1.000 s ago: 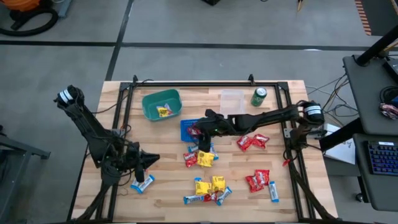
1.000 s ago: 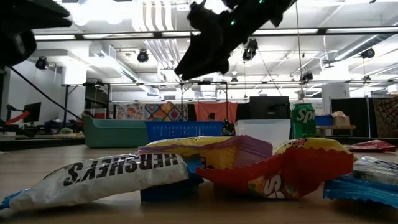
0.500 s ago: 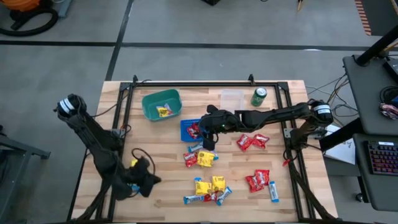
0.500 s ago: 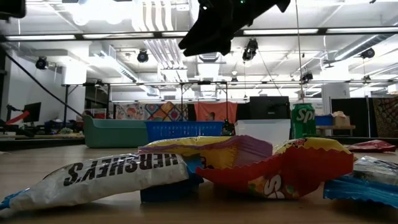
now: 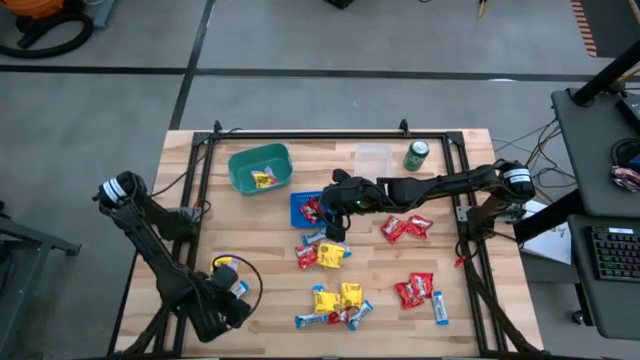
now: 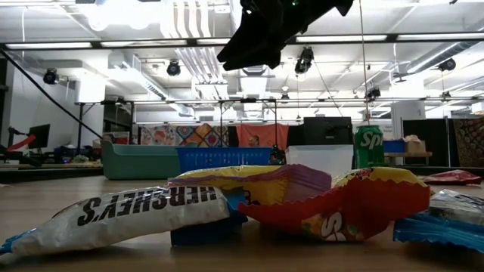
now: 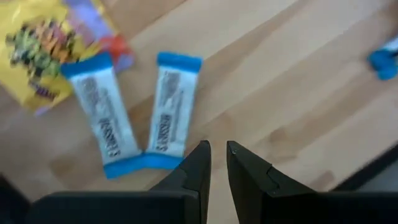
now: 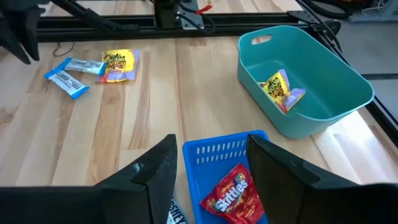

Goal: Sort candy
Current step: Put the hersheys bar into the transparent bin

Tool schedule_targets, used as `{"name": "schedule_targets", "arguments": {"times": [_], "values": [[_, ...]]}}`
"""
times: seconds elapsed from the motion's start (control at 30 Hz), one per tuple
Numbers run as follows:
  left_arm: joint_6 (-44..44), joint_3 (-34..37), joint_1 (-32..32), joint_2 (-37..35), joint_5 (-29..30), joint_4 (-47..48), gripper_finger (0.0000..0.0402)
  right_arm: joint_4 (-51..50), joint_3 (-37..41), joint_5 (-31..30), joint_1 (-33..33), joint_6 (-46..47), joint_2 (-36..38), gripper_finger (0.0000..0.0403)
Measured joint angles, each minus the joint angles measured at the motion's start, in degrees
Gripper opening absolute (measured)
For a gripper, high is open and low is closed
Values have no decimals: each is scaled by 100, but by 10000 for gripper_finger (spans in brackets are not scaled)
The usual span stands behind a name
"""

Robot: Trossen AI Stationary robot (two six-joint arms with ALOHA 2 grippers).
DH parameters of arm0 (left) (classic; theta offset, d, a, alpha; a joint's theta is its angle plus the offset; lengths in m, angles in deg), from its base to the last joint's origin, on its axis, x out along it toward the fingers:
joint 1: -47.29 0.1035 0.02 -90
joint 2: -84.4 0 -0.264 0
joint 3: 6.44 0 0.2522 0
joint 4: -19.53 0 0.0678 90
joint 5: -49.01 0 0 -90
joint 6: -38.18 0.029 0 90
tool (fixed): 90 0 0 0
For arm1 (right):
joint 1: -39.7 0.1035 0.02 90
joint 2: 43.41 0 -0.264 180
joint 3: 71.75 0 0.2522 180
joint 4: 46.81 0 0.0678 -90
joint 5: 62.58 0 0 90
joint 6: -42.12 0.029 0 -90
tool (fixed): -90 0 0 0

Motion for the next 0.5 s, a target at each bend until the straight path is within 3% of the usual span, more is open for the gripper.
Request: {"name": "schedule_targets", "arguments": {"times": [0.13, 0.5], "values": [[-246, 160, -2, 146, -395, 17, 36, 2, 0, 0, 0, 0, 0, 185], [-879, 203, 7, 221, -515, 862, 37, 0, 0, -1, 0, 0, 0, 185]]}}
